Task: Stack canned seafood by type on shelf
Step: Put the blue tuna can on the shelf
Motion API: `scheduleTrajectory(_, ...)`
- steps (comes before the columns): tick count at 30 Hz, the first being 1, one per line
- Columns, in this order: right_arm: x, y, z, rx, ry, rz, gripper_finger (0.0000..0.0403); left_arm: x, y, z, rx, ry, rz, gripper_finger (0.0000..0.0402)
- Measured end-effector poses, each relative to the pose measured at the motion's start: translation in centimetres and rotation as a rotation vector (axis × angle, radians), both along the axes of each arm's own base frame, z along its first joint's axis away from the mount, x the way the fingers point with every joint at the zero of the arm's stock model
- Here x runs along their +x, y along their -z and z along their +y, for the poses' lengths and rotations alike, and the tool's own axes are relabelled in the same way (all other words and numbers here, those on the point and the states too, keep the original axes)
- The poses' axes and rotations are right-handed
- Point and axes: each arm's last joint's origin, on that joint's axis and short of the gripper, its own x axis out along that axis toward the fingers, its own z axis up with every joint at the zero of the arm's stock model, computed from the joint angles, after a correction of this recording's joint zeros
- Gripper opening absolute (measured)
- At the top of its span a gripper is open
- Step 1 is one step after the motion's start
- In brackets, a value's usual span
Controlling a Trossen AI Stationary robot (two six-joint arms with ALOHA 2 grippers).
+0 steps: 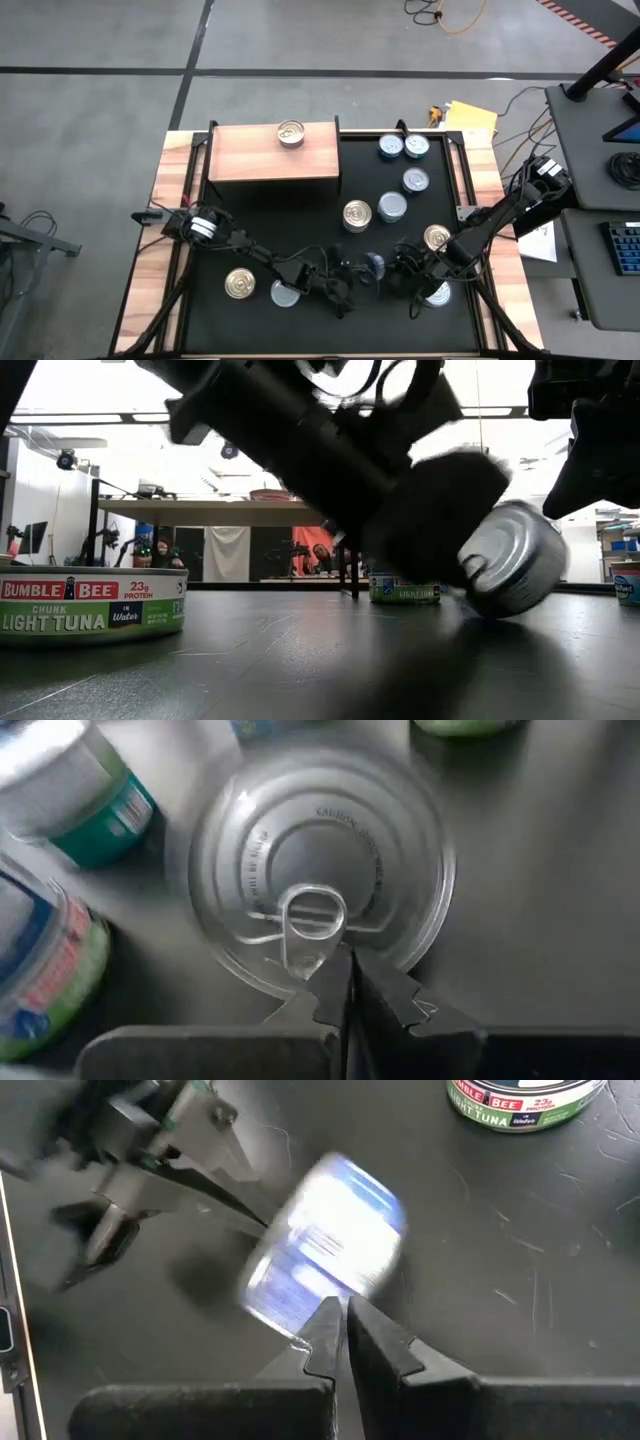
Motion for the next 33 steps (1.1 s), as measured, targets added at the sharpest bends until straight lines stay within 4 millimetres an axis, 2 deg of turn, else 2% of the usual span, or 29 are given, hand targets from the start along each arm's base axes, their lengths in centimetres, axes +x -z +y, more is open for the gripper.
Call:
scheduleTrajectory(16,0.0,0.0,0.0,-0.007,-0.007,0.002,0.0013,-0.5,0.1,-0.3,-0.016,-0.024,0.032,0.0)
scheduleTrajectory(22,-0.5,0.0,0.7,0.006,-0.058,0.016,0.0013,-0.8,0.1,-0.5,-0.009,-0.021,0.049,0.0)
scheduleTrajectory(25,-1.0,-0.3,1.5,0.007,-0.127,0.018,0.0013,-1.0,0.0,-0.5,-0.01,-0.031,0.072,0.0)
scheduleTrajectory(30,-2.2,-1.9,4.3,-0.027,-0.328,-0.03,0.0013,-1.7,-0.3,-0.5,-0.001,-0.066,0.11,0.0)
scheduleTrajectory(33,-2.4,-1.8,5.3,-0.04,-0.362,-0.022,0.0013,-1.8,-1.0,-0.8,0.009,-0.052,0.101,0.0)
